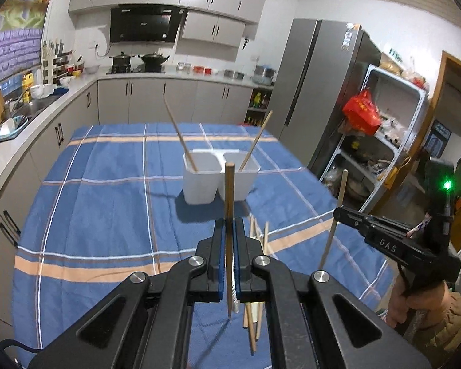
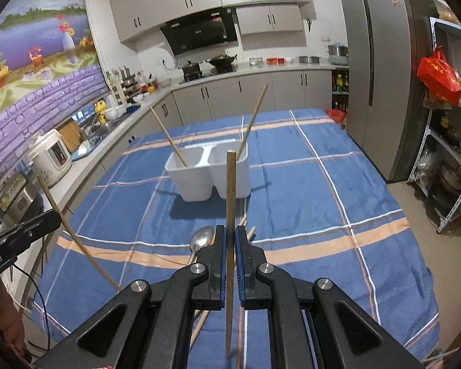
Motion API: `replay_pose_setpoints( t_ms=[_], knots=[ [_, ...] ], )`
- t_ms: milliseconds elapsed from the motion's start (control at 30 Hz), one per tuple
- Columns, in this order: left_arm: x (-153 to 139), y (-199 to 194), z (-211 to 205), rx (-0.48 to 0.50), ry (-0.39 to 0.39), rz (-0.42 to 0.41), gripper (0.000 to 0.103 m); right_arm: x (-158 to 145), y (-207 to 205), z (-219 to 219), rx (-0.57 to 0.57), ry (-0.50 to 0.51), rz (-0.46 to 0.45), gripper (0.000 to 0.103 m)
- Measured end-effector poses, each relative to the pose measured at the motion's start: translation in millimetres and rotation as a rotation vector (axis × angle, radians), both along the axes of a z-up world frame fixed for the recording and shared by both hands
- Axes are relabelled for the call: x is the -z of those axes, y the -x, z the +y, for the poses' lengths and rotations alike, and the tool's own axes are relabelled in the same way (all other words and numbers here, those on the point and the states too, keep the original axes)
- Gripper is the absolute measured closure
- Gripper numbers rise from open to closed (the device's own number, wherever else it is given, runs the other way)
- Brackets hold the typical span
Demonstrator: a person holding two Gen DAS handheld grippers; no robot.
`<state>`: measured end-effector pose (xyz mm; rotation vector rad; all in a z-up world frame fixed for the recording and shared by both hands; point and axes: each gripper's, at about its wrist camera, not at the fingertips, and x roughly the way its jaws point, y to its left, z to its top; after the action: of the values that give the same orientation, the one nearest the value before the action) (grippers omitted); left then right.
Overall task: Organize utensils
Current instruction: 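Carry both chopsticks over the white holder and open both tools to drop them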
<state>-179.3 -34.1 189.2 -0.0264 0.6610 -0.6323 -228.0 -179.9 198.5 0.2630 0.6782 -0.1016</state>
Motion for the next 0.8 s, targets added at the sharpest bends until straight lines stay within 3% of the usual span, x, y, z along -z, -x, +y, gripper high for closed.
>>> replay_pose_setpoints(
  t_ms=[367, 600, 800],
  knots=[
    [-36.8, -17.9, 0.7, -0.002, 0.055, -0.057, 0.099, -35.1, -9.5, -5.1, 0.002, 0.025, -0.089, 0.097],
    [-81.5, -60.7, -9.2, -0.034, 0.095, -0.12, 0.099, -72.4, -54.3, -22.4, 0.003, 0.031, -0.199, 0.097],
    [-101.2, -115.1, -39.2, -0.087, 0.06, -0.158, 0.099, -100.8, -109.8, -35.6, 0.009, 0.031, -0.301, 0.097]
  ],
)
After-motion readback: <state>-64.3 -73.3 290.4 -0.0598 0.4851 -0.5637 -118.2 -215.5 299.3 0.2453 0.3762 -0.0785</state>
